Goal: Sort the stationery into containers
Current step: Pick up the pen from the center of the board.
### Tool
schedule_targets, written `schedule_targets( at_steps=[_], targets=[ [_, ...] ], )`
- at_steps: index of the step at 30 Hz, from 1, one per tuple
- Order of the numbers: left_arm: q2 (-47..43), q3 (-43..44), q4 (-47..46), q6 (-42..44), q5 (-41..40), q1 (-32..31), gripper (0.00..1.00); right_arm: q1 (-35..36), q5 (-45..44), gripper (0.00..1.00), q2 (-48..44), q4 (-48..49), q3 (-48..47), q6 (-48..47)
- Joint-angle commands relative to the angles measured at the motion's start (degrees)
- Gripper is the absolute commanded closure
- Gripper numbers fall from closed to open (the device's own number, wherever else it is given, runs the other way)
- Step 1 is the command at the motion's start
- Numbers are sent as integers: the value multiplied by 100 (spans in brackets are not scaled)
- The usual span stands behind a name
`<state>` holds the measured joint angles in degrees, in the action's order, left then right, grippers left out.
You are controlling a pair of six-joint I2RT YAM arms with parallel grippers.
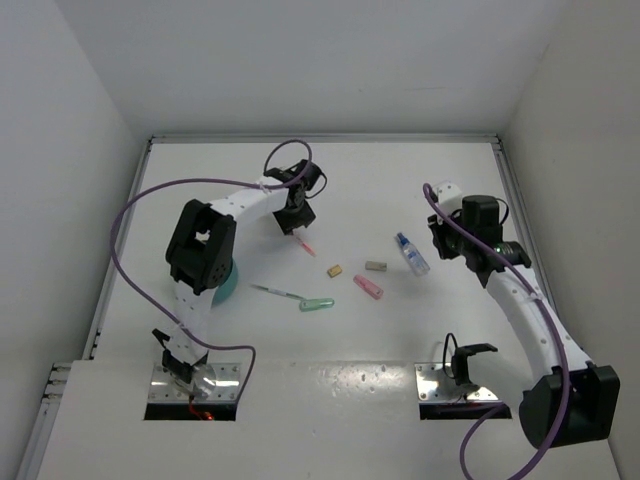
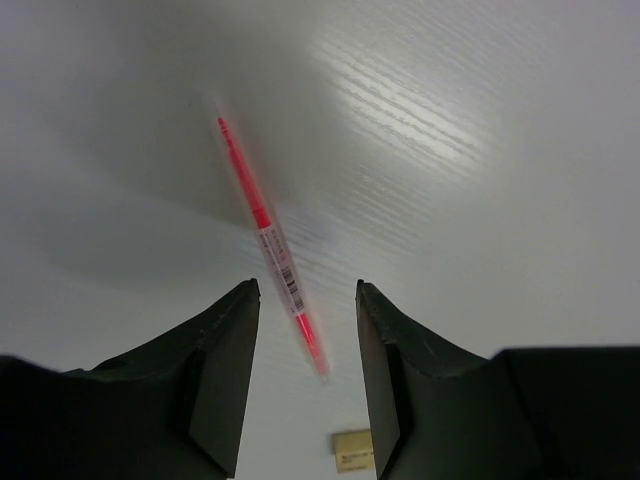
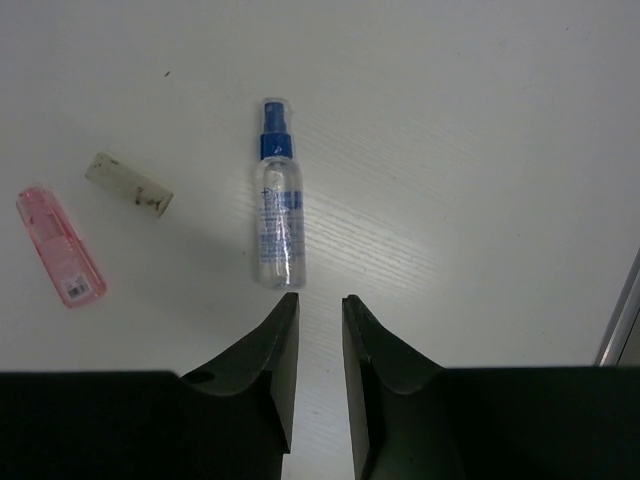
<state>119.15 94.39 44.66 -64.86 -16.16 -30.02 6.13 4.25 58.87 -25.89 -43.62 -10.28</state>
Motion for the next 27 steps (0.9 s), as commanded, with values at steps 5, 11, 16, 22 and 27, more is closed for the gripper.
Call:
schedule_targets(
  at_steps=[5, 11, 16, 22, 27],
  targets=[
    [152, 194, 236, -176, -264, 75, 51, 11, -109, 75, -148, 225, 90, -44],
    [266, 194, 288, -176, -335, 136, 51, 11, -109, 75, -201, 225, 90, -44],
    [389, 194, 288, -229, -388, 137, 51, 11, -109, 75, -262, 225, 90, -44],
    [512, 378, 349, -282, -493, 190, 53, 11, -109, 75, -314, 225, 90, -44],
    [688, 510, 455, -229, -493, 190, 53, 11, -161, 75, -315, 225, 90, -44]
  ],
)
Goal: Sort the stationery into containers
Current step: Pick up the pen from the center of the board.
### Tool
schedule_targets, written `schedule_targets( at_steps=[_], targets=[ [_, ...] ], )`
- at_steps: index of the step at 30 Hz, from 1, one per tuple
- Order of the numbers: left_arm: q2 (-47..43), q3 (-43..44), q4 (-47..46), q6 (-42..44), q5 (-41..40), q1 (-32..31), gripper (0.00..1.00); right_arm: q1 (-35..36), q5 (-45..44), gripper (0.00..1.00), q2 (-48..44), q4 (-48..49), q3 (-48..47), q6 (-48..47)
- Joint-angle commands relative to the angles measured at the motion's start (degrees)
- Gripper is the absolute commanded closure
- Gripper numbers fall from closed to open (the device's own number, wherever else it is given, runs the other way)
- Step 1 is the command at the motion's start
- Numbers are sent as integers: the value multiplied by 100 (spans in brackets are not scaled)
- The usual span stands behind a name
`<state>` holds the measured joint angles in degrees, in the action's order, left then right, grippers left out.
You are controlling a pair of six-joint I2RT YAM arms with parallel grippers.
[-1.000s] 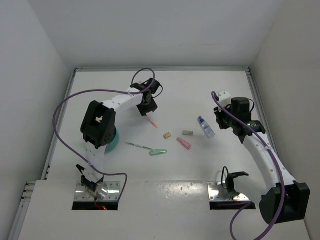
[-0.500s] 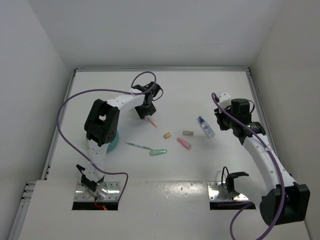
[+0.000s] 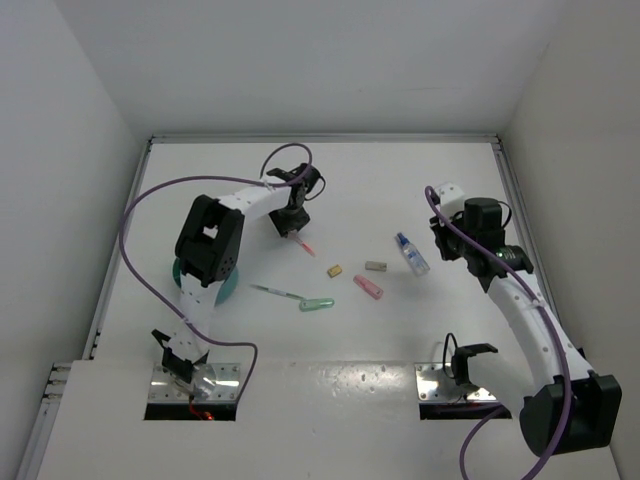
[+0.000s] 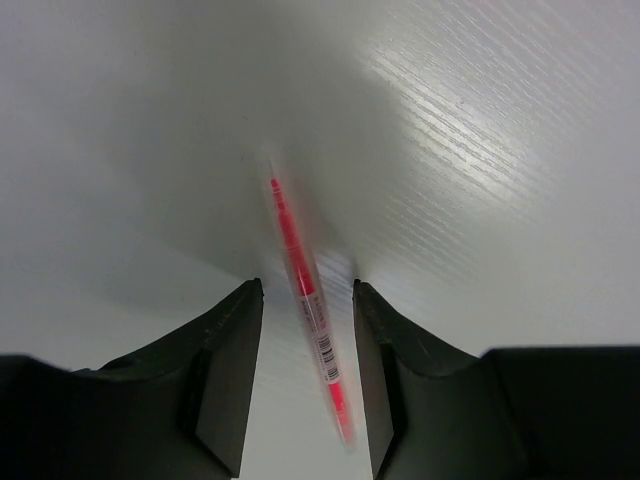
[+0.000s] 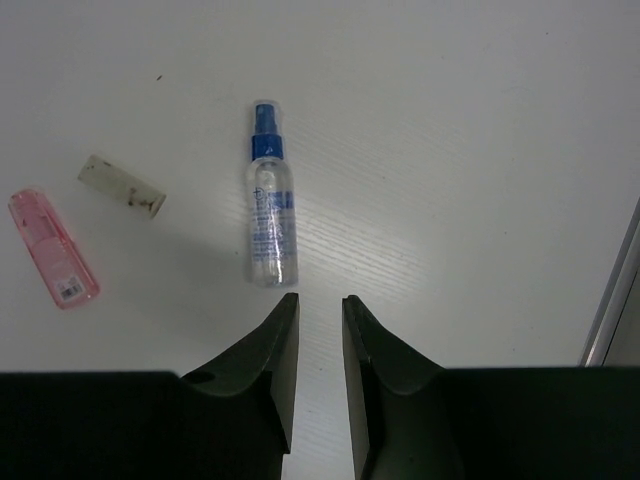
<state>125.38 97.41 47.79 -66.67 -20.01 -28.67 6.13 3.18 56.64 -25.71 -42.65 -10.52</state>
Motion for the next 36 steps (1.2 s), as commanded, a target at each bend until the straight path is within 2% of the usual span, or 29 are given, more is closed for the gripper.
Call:
schedule_targets(
  at_steps=[1, 9, 13, 16, 20, 24, 25, 27, 30, 31, 32, 33, 34, 36],
  targets=[
    [126, 209, 143, -47, -108, 54, 53, 11, -54, 75, -92, 207, -6, -20],
    [241, 209, 143, 67, -3, 107, 60, 11, -54, 75, -145, 207, -6, -20],
    [241, 209, 196, 119, -3, 107, 76, 11, -54, 75, -197, 259, -6, 32],
    [241, 209, 196, 120, -3, 107, 82, 11, -54, 75, -197, 260, -6, 33],
    [31, 156, 196, 268, -3, 107, 97, 11, -54, 75, -197, 260, -6, 33],
    [-662, 279, 248, 716, -152, -148, 100, 11, 138, 75, -197, 182, 47, -28],
    [-873, 340, 248, 952, -222, -200, 100, 11, 261, 79, -145, 129, 47, -90],
    [-1617, 280, 248, 1243, -547, -367, 100, 11, 683, 100, 39, -116, 47, -335],
    [-2481, -45, 248, 1893, -1265, -516, 100, 11, 1412, 100, 276, -338, -24, -809],
    [-3119, -177, 248, 2095, -1477, -569, 100, 11, 1709, 82, 329, -338, -24, -872],
    [-3456, -317, 248, 2193, -1671, -570, 100, 11, 1886, 51, 400, -338, -85, -951],
    [-3790, -649, 248, 2194, -2099, -570, 100, 11, 2036, 25, 461, -338, -164, -1004],
    [-4141, -835, 248, 2194, -2251, -483, 100, 72, 2220, 14, 627, -286, -225, -1004],
    [-5210, -1457, 248, 2194, -2446, -299, 100, 133, 2984, 10, 865, -346, -584, -1004]
  ],
)
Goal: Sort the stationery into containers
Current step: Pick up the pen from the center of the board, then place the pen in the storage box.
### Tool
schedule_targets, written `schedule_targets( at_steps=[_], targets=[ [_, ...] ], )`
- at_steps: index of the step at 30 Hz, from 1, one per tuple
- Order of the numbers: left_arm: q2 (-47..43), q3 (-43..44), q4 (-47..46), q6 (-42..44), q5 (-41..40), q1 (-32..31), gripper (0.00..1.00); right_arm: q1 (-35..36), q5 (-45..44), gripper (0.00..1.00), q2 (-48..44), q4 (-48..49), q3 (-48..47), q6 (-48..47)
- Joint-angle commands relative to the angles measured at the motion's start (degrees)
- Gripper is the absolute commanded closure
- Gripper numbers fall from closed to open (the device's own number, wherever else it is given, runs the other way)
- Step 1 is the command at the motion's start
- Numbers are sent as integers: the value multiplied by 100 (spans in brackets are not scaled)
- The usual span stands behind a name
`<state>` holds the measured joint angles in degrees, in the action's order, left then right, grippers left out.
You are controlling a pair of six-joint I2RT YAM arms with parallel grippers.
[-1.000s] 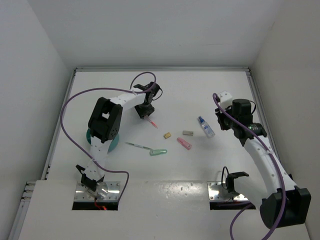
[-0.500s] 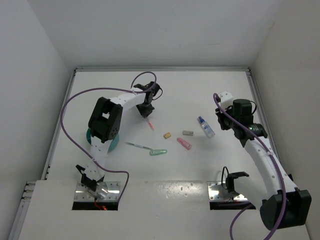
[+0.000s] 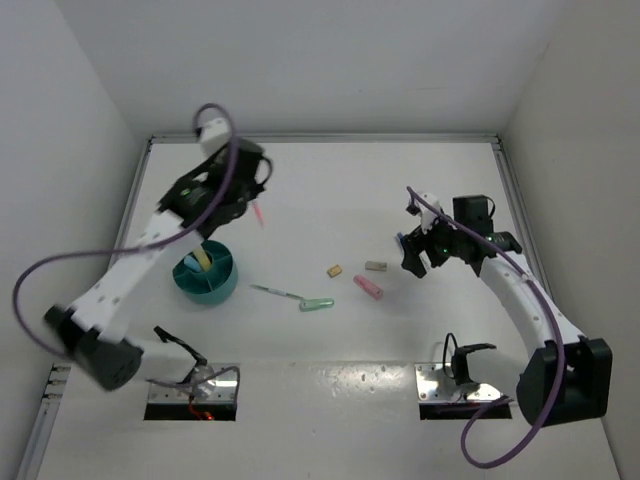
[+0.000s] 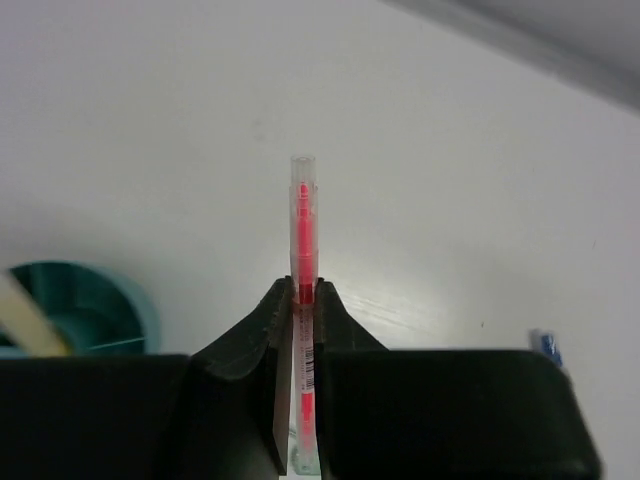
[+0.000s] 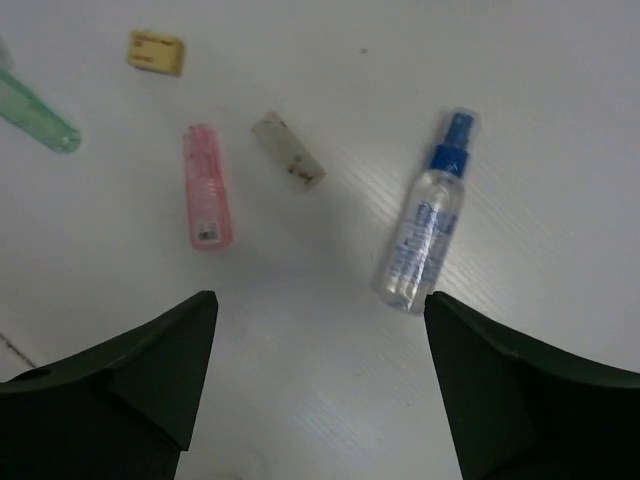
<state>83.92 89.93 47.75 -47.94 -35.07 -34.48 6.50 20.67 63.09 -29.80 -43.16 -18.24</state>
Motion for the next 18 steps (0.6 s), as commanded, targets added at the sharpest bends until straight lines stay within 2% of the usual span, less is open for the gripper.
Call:
schedule_targets(
  at_steps=[1, 2, 4, 6, 9, 11, 14, 18],
  targets=[
    [-1410, -923, 200, 321, -1062, 475, 100, 97, 1525, 17, 395, -42, -727, -233],
    [-1727, -1142, 130, 373, -1063, 564, 100, 210, 2024, 42, 841, -269, -1199, -137],
    [-2483, -1731, 130, 487, -1273, 705, 100, 499, 2440, 65, 1335, -455, -1676, 135],
    [-2818, -2057, 130, 601, -1327, 986, 100, 728, 2442, 81, 1853, -518, -2169, 329],
    [-3136, -2637, 130, 690, -1432, 1329, 100, 1089, 2013, 83, 2014, -88, -2163, 575],
    [-3188, -2980, -1, 690, -1853, 1461, 100, 1274, 1749, 83, 2014, 105, -1952, 629],
    [-3320, -3288, -64, 103, -2965, 1567, 100, 1345, 1695, 83, 2076, 176, -1845, 629],
    [-3278, -3377, -423, -285, -3681, 1856, 100, 1406, 1529, 83, 2128, 176, -1723, 629]
  ],
)
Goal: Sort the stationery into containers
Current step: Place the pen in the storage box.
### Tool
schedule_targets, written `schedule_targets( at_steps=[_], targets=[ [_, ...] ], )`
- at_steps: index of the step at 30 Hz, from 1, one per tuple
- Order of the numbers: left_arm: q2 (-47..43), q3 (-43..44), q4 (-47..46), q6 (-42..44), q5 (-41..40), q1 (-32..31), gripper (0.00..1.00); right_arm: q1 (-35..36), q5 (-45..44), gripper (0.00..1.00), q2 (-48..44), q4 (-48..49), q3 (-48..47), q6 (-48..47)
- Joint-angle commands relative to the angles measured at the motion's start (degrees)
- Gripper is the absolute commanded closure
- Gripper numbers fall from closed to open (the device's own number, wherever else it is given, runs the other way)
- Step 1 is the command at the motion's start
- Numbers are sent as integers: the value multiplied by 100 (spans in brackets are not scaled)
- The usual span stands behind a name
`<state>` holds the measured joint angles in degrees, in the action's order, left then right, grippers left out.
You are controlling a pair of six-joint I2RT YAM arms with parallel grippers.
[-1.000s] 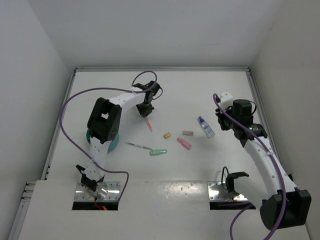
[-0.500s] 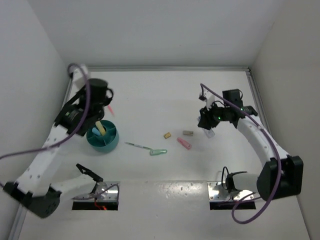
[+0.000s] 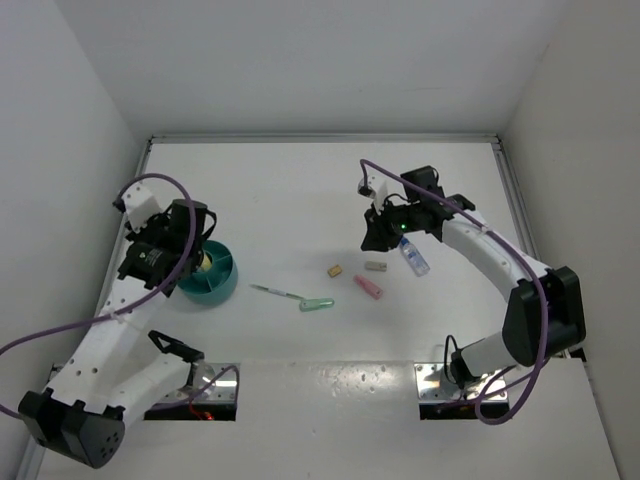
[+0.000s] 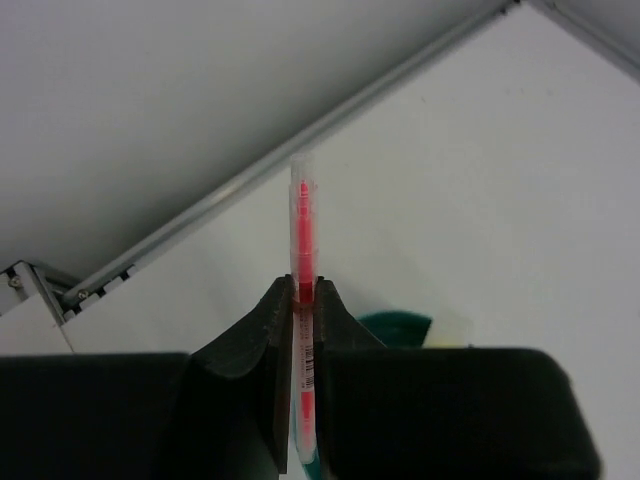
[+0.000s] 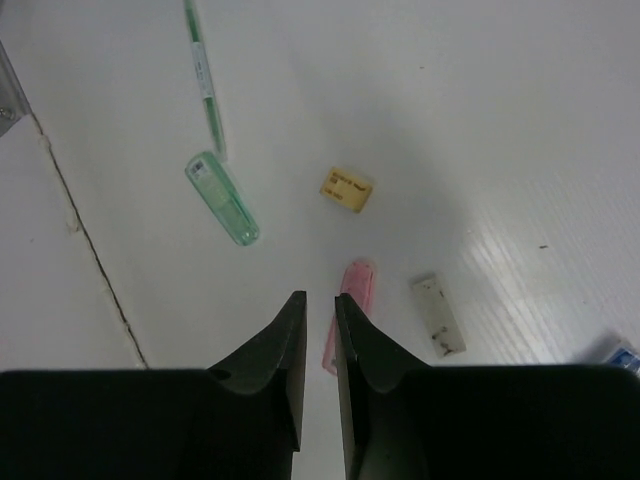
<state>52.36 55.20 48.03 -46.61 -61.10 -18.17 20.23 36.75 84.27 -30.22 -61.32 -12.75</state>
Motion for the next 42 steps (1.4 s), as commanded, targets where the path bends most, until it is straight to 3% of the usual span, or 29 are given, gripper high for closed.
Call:
schedule_targets(
  at_steps=[1, 6, 9, 10, 16, 31, 42],
  targets=[
    [-42, 96, -452, -497, -1262, 279, 100, 86, -81, 83, 11, 218, 94, 80],
    [372, -237, -1040, -129, -1361, 473, 100, 87, -203, 83, 11, 218, 94, 80],
    [346, -884, -2110, 510, -1099, 473, 100, 87, -204, 83, 11, 271, 94, 80],
    [276, -1088, -2897, 791, -966, 534, 100, 87, -204, 83, 11, 271, 94, 28],
    [108, -1556, -4335, 2005, -543, 666, 100, 87, -90, 80, 63, 218, 147, -148],
    [846, -1670, -5119, 2297, -332, 666, 100, 87, -37, 79, 116, 60, 147, -315],
    [1101, -1732, -4865, 2007, 63, 780, 100, 87, 69, 75, 116, 60, 147, -421]
  ],
)
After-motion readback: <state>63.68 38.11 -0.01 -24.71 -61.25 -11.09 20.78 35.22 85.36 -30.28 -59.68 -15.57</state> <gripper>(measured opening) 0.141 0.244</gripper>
